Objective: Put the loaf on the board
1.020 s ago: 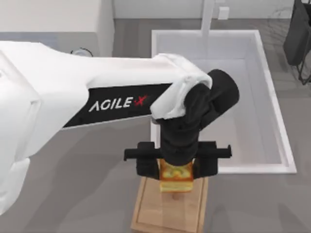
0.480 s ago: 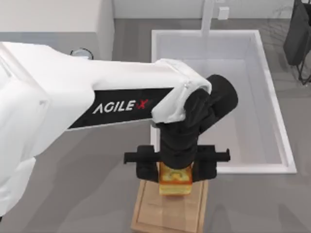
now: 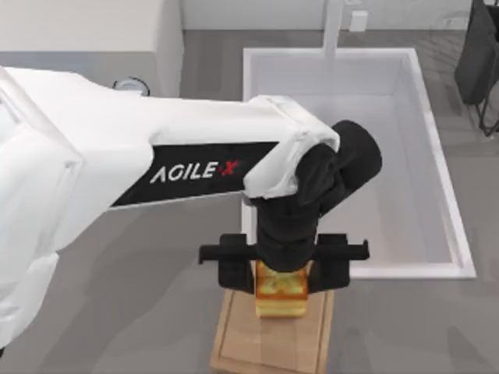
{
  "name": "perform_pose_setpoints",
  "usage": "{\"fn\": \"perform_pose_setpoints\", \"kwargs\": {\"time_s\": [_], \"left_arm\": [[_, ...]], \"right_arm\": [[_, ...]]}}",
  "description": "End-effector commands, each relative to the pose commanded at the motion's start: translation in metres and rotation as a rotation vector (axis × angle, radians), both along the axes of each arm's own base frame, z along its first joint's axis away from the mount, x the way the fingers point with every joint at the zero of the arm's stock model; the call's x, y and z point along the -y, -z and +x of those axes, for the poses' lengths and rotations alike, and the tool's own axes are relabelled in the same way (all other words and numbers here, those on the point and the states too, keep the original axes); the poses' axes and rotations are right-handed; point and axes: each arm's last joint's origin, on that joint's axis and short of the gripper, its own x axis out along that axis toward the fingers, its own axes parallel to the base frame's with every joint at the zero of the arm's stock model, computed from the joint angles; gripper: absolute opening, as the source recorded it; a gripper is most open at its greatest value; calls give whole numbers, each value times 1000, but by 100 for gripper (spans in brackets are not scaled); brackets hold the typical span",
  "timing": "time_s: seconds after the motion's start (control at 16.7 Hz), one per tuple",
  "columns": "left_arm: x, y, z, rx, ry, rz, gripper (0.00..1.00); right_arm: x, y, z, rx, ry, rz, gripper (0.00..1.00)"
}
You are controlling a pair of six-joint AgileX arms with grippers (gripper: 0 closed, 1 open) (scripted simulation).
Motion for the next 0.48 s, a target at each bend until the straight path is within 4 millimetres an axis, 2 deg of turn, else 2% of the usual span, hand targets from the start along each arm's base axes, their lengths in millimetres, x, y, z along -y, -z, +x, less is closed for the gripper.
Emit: {"fn": "perform_pose_setpoints", "kwargs": {"time_s": [0.12, 0.48], "left_arm": [[0, 0, 0, 0, 0, 0, 98], [0, 0, 0, 0, 0, 0, 100]], "right_arm": [[0, 0, 0, 0, 0, 0, 100], [0, 0, 0, 0, 0, 0, 100]]}}
